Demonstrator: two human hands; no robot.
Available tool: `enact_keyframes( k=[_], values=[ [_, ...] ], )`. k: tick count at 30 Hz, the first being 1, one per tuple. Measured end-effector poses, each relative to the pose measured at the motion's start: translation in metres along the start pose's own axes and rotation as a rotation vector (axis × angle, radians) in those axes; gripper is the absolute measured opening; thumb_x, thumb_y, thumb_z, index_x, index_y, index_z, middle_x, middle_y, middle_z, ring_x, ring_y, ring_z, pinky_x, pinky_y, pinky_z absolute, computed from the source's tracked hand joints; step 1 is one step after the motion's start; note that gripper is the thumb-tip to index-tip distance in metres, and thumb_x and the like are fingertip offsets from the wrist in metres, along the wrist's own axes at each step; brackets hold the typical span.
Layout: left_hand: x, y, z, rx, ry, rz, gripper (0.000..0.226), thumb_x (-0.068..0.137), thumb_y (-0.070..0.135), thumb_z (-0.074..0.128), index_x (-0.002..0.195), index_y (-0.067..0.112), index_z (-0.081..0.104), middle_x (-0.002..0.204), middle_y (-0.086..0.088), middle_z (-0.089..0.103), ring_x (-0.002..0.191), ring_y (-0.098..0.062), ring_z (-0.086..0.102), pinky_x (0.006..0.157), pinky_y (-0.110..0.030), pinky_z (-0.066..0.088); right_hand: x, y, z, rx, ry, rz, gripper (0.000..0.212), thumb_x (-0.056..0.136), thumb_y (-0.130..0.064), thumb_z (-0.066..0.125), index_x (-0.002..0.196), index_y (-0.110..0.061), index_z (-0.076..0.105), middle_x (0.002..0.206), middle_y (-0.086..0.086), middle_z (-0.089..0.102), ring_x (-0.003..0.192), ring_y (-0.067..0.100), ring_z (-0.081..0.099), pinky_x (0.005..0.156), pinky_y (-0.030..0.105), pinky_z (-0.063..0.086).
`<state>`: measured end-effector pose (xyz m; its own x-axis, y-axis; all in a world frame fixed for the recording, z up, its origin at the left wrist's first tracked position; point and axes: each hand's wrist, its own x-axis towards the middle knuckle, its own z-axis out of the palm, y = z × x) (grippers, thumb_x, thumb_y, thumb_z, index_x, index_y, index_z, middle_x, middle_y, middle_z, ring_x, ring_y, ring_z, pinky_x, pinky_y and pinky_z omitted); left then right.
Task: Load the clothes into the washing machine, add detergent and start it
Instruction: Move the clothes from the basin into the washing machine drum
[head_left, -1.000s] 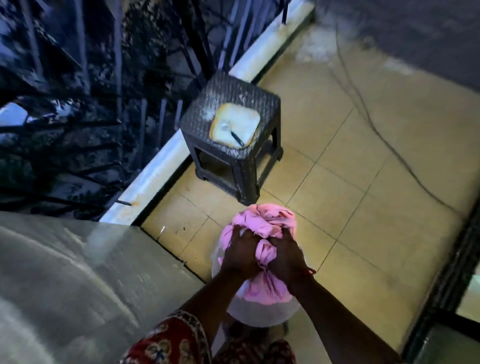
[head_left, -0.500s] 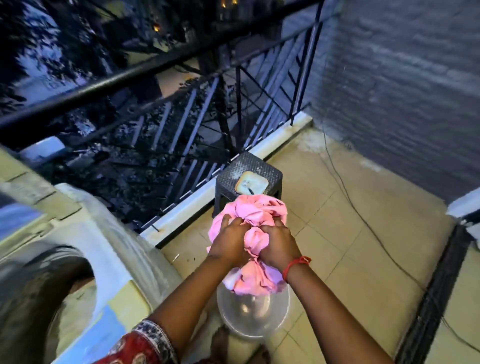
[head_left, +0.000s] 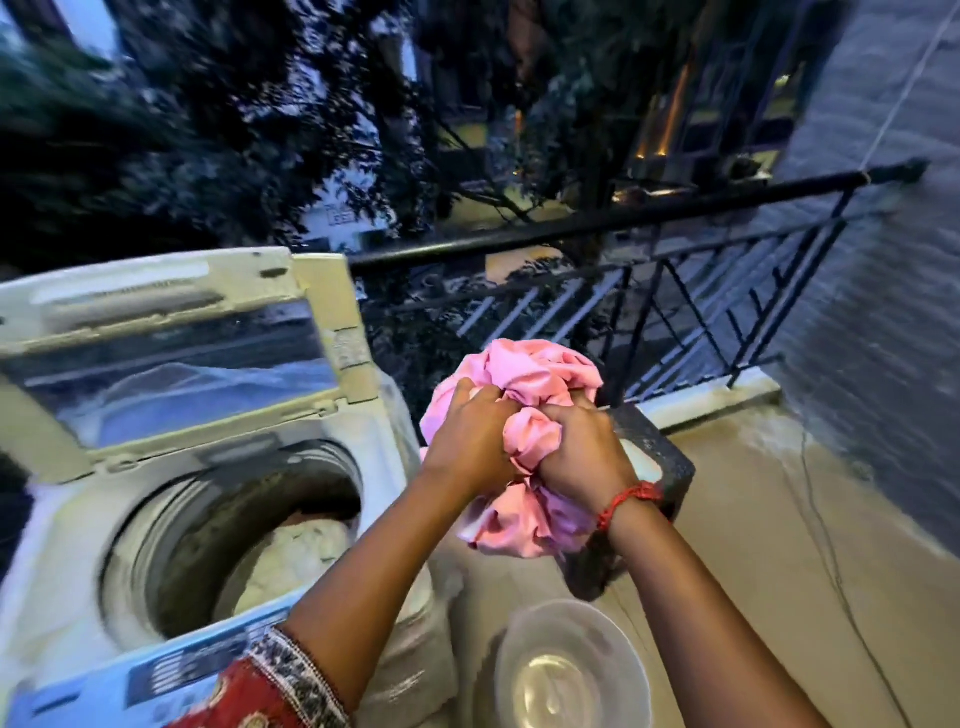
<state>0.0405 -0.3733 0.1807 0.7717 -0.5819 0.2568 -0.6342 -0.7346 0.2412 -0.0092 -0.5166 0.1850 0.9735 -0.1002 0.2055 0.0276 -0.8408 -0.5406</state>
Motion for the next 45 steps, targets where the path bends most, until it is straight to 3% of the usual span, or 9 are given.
enact_keyframes(
  k=[6, 12, 15, 20, 25, 32, 36, 41, 45],
  values=[
    [-0.055, -0.082, -0.055, 0.054, 0.069, -0.19, 0.048, 0.063, 0.042, 0.047, 0.103, 0.025, 0.066, 0.104, -0.002, 0.067, 0.104, -0.027, 0.052, 0.104, -0.041, 0.028, 0.023, -0.104, 0.039, -0.046, -0.073, -0.153, 0.018, 0.078, -0.033, 0.059, 0.087, -0.02, 0.068, 0.104, 0.019, 0.054, 0.083, 0.041, 0.058, 0.062, 0.033, 0.041],
    [-0.124, -0.177, -0.099, 0.022, 0.092, -0.36, 0.049, 0.064, 0.036, 0.063, 0.112, 0.025, 0.063, 0.115, -0.006, 0.061, 0.113, -0.031, 0.049, 0.111, -0.045, 0.025, 0.031, -0.209, 0.103, -0.012, -0.163, -0.258, 0.023, 0.077, -0.037, 0.06, 0.092, -0.021, 0.066, 0.103, 0.019, 0.055, 0.084, 0.04, 0.059, 0.067, 0.035, 0.046],
    [-0.154, -0.215, -0.113, 0.038, 0.105, -0.398, 0.052, 0.063, 0.048, 0.054, 0.109, 0.027, 0.065, 0.111, -0.003, 0.064, 0.113, -0.028, 0.051, 0.11, -0.047, 0.026, 0.032, -0.251, 0.132, 0.009, -0.18, -0.301, 0.025, 0.077, -0.035, 0.061, 0.096, -0.022, 0.068, 0.105, 0.019, 0.058, 0.089, 0.039, 0.059, 0.069, 0.03, 0.041],
    [-0.185, -0.262, -0.126, 0.035, 0.068, -0.429, 0.054, 0.061, 0.045, 0.049, 0.11, 0.027, 0.064, 0.114, -0.004, 0.065, 0.116, -0.029, 0.05, 0.111, -0.05, 0.024, 0.035, -0.292, 0.174, 0.032, -0.228, -0.298, 0.027, 0.074, -0.035, 0.059, 0.095, -0.023, 0.071, 0.103, 0.018, 0.061, 0.087, 0.036, 0.06, 0.068, 0.026, 0.039],
    [-0.195, -0.282, -0.119, 0.017, 0.032, -0.465, 0.05, 0.067, 0.046, 0.052, 0.111, 0.026, 0.064, 0.115, -0.004, 0.066, 0.116, -0.03, 0.05, 0.111, -0.049, 0.023, 0.044, -0.301, 0.2, 0.025, -0.328, -0.288, 0.027, 0.07, -0.037, 0.054, 0.086, -0.022, 0.071, 0.101, 0.017, 0.06, 0.08, 0.033, 0.06, 0.067, 0.024, 0.038],
    [-0.192, -0.296, -0.099, -0.021, -0.039, -0.588, 0.044, 0.077, 0.027, 0.065, 0.119, 0.018, 0.06, 0.123, -0.01, 0.059, 0.117, -0.033, 0.047, 0.108, -0.042, 0.028, 0.075, -0.284, 0.245, 0.023, -0.46, -0.338, 0.03, 0.069, -0.041, 0.055, 0.09, -0.027, 0.072, 0.104, 0.012, 0.065, 0.088, 0.029, 0.062, 0.07, 0.02, 0.04],
    [-0.192, -0.317, -0.068, -0.004, -0.049, -0.661, 0.045, 0.073, 0.037, 0.063, 0.115, 0.023, 0.06, 0.117, -0.004, 0.062, 0.113, -0.028, 0.052, 0.104, -0.038, 0.028, 0.088, -0.267, 0.278, 0.003, -0.538, -0.341, 0.042, 0.068, -0.054, 0.048, 0.099, -0.034, 0.068, 0.113, 0.01, 0.062, 0.092, 0.029, 0.063, 0.079, 0.033, 0.052],
    [-0.192, -0.331, -0.034, -0.025, -0.096, -0.711, 0.05, 0.072, 0.04, 0.065, 0.118, 0.022, 0.06, 0.121, -0.006, 0.061, 0.116, -0.028, 0.051, 0.107, -0.041, 0.029, 0.094, -0.254, 0.296, -0.036, -0.617, -0.366, 0.029, 0.078, -0.039, 0.059, 0.104, -0.031, 0.069, 0.122, 0.014, 0.057, 0.095, 0.032, 0.063, 0.079, 0.03, 0.049],
    [-0.194, -0.346, -0.007, -0.021, -0.157, -0.747, 0.059, 0.066, 0.05, 0.061, 0.118, 0.025, 0.058, 0.122, -0.004, 0.061, 0.119, -0.026, 0.05, 0.107, -0.041, 0.029, 0.097, -0.24, 0.312, -0.075, -0.616, -0.391, 0.031, 0.078, -0.045, 0.059, 0.106, -0.034, 0.068, 0.13, 0.01, 0.052, 0.093, 0.032, 0.064, 0.077, 0.03, 0.049]
  ],
)
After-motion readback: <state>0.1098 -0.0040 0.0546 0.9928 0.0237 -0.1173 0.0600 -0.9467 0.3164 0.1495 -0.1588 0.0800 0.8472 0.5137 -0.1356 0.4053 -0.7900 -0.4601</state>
